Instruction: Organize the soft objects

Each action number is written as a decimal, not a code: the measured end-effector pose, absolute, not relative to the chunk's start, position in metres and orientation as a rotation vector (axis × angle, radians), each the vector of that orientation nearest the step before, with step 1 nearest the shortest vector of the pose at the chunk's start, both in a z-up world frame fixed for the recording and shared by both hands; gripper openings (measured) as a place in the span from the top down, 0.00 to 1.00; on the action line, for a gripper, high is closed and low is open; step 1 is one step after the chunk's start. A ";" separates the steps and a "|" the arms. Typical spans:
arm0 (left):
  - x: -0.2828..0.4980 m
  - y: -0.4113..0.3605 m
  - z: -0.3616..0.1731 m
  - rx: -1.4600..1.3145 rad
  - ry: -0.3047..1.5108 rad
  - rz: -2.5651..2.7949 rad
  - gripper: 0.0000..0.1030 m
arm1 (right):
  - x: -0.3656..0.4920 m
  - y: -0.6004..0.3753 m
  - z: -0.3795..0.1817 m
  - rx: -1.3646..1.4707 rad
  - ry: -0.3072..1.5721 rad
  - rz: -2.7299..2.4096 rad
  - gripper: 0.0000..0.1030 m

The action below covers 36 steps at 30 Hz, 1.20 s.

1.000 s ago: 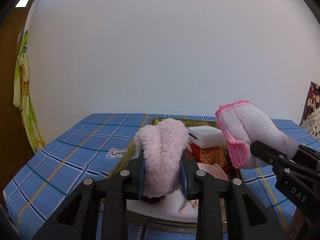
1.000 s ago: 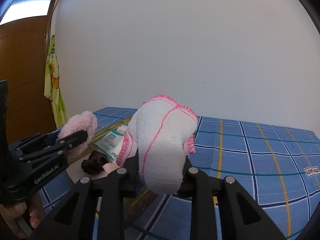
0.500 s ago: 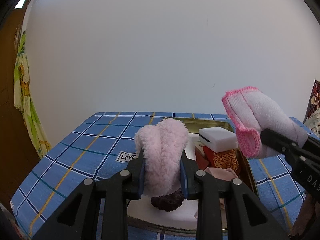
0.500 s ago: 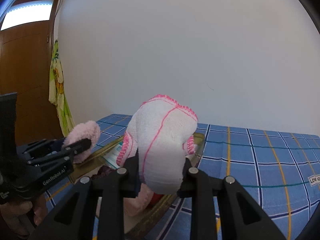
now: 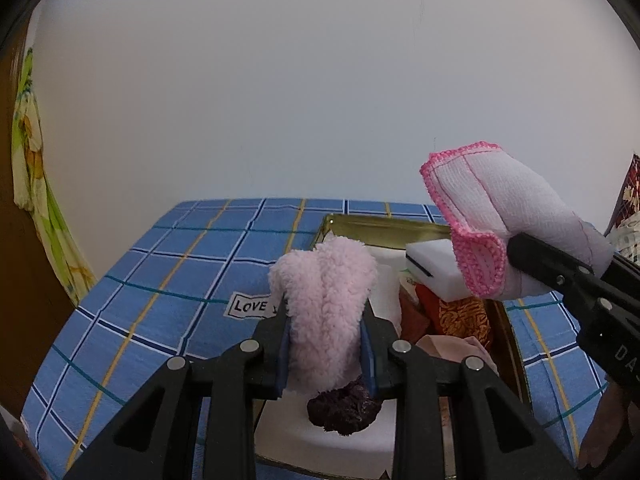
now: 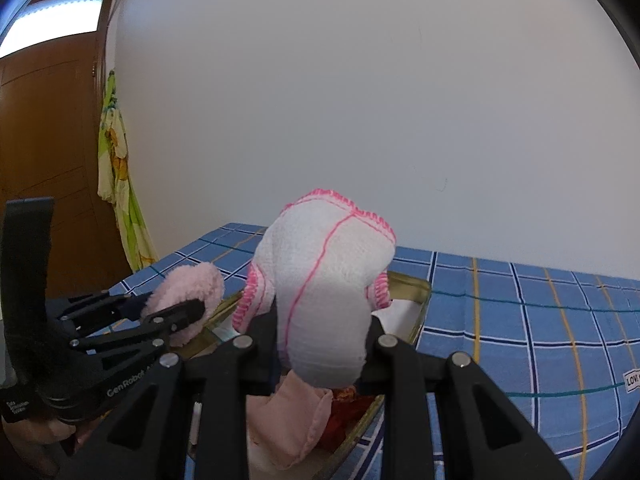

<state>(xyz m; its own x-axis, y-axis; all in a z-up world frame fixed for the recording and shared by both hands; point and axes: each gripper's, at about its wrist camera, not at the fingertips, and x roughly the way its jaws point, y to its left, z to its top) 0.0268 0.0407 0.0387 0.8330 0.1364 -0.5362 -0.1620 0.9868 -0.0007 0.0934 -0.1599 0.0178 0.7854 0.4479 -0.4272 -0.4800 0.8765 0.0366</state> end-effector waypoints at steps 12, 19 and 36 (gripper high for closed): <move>0.049 0.045 0.031 -0.046 0.621 0.152 0.70 | 0.119 -0.140 0.003 -0.102 0.535 0.455 0.75; 0.053 0.046 0.019 -0.045 0.647 0.145 0.70 | 0.120 -0.136 -0.006 -0.109 0.555 0.447 0.74; 0.020 0.044 0.026 0.002 0.584 0.194 0.37 | 0.075 -0.148 0.014 -0.089 0.423 0.471 0.10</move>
<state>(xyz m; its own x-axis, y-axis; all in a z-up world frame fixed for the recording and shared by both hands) 0.0203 0.0443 0.0257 0.8165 0.1827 -0.5477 -0.1817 0.9817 0.0566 0.0749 -0.1476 0.0141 0.8063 0.4214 -0.4150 -0.4576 0.8890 0.0136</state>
